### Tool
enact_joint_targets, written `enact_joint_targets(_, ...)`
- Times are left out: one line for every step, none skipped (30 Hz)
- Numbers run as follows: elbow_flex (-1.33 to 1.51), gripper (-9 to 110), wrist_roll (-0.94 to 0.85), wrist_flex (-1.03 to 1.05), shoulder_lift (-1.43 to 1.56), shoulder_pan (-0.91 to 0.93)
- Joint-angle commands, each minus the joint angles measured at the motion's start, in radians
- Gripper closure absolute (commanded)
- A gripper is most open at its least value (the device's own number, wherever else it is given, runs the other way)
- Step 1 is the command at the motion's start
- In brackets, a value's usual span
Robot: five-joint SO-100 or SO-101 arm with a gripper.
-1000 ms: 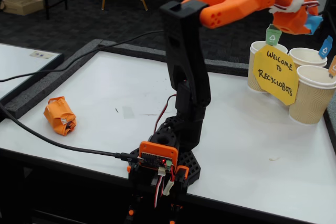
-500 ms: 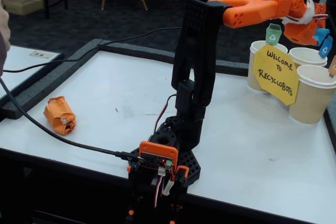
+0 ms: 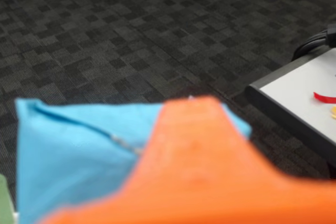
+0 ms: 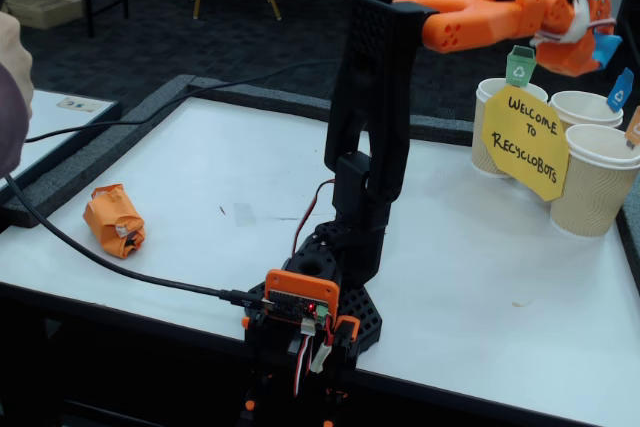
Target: Sort rubbish by color.
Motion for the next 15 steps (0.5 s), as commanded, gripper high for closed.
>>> enact_joint_targets(-0.02,88,-0.018,-0.067,0.041,-0.011)
enact_joint_targets(-0.018,88,-0.018,-0.067,0.041,-0.011)
enact_joint_targets(-0.018,88,-0.018,-0.067,0.041,-0.011)
enact_joint_targets(-0.018,88,-0.018,-0.067,0.041,-0.011)
enact_joint_targets(-0.018,87,-0.018,-0.067,0.041,-0.011)
enact_joint_targets(-0.018,86,-0.018,-0.067,0.041,-0.011)
enact_joint_targets(-0.018,86,-0.018,-0.071,0.041,-0.011)
enact_joint_targets(-0.018,86,-0.018,-0.074,0.041,-0.011)
enact_joint_targets(-0.018,85,-0.018,-0.074,0.041,-0.009)
enact_joint_targets(-0.018,85,-0.018,-0.075,0.041,-0.009)
enact_joint_targets(-0.018,85,-0.018,-0.077,0.041,-0.008)
enact_joint_targets(-0.018,85,-0.018,-0.077,0.041,-0.008)
enact_joint_targets(-0.018,86,-0.018,-0.077,0.041,-0.008)
enact_joint_targets(-0.018,86,-0.018,-0.077,0.041,-0.008)
enact_joint_targets(-0.018,86,-0.018,-0.077,0.043,-0.006)
